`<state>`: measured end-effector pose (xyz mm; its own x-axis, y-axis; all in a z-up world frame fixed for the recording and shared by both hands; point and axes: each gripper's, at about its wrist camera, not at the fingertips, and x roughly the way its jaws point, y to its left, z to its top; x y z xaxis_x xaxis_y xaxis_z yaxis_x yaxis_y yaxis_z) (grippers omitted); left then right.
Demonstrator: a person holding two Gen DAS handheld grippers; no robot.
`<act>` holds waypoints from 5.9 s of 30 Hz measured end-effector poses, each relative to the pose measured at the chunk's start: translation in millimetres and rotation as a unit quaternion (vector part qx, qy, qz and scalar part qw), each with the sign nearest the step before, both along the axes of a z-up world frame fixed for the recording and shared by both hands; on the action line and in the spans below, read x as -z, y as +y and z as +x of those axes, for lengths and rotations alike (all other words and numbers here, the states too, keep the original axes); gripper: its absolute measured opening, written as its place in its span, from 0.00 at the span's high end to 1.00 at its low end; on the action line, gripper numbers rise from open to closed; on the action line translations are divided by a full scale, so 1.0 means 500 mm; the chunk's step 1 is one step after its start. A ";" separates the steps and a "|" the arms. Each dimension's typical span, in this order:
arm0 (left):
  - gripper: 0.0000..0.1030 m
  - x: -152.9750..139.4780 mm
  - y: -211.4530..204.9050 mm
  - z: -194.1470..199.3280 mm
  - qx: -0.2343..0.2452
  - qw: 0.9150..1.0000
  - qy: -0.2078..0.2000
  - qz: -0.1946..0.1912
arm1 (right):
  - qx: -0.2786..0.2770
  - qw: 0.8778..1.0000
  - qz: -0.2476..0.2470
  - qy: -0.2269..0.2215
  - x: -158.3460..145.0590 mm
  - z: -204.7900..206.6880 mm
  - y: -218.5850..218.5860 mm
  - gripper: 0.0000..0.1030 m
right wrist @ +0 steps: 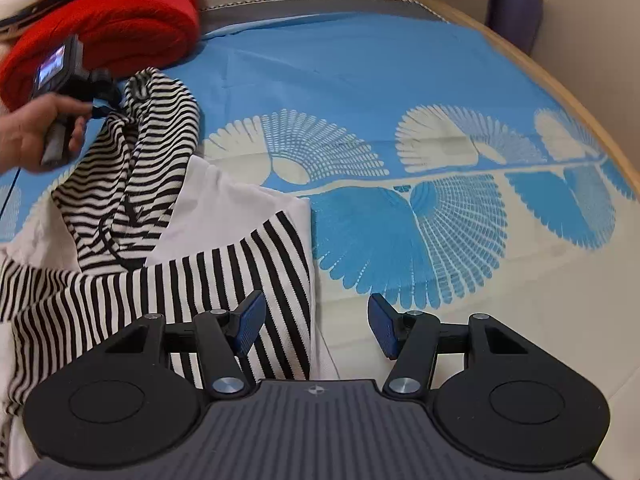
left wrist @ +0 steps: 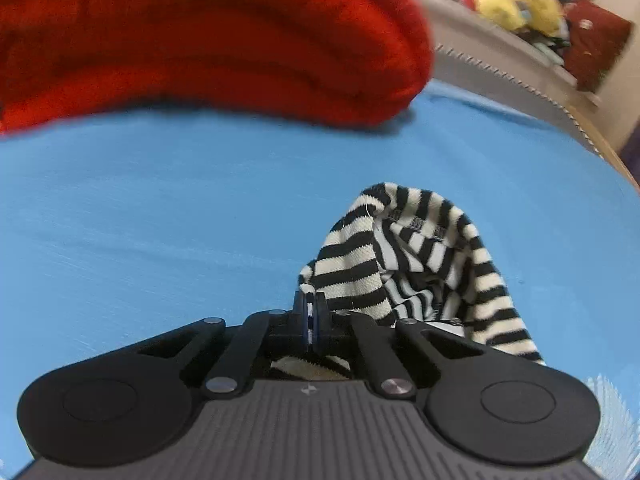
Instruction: Fold small clothes
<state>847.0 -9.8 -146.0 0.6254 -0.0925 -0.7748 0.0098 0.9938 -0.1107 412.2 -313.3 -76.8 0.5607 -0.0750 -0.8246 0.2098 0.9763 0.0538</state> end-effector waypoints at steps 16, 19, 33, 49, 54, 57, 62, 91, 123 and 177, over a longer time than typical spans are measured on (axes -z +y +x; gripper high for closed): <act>0.92 -0.238 0.055 -0.934 0.341 0.940 0.000 -0.001 | 0.090 0.983 0.105 -0.118 -0.125 -0.053 -0.059 0.59; 0.80 -0.256 0.126 -0.927 0.172 0.984 0.031 -0.023 | 0.080 0.980 0.124 -0.133 -0.131 -0.067 -0.054 0.60; 0.59 -0.053 0.175 -0.813 -0.065 0.955 0.217 -0.193 | 0.059 0.969 0.230 0.061 0.047 -0.023 0.024 0.57; 0.97 -0.190 0.240 -0.864 -0.104 0.972 -0.039 -0.208 | 0.084 0.938 0.318 -0.113 -0.044 -0.064 -0.014 0.96; 0.87 -0.013 0.266 -0.843 -0.149 0.944 0.238 -0.175 | 0.119 0.949 0.282 0.080 0.070 -0.062 -0.015 0.96; 0.82 -0.016 0.292 -0.852 -0.178 0.930 0.221 -0.235 | 0.132 0.940 0.289 0.122 0.108 -0.060 -0.012 0.88; 0.56 -0.040 0.258 -0.848 -0.157 0.944 0.185 -0.223 | 0.106 0.959 0.256 0.058 0.058 -0.051 -0.001 0.67; 0.82 -0.077 0.214 -0.847 -0.101 0.974 0.113 -0.166 | 0.079 0.950 0.301 0.023 0.060 -0.042 0.018 0.64; 0.90 -0.112 0.158 -0.894 -0.034 0.989 0.128 -0.071 | 0.103 0.960 0.247 0.085 0.065 -0.072 0.053 0.59; 0.93 -0.049 0.296 -1.416 -0.097 0.982 0.130 -0.097 | 0.069 0.980 0.177 0.061 0.104 -0.594 -0.064 0.90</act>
<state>139.0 138.0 -121.7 0.4300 -0.1516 -0.8900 -0.2314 0.9344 -0.2710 115.0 -345.1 -128.9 0.4607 0.1597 -0.8731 0.3654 0.8623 0.3505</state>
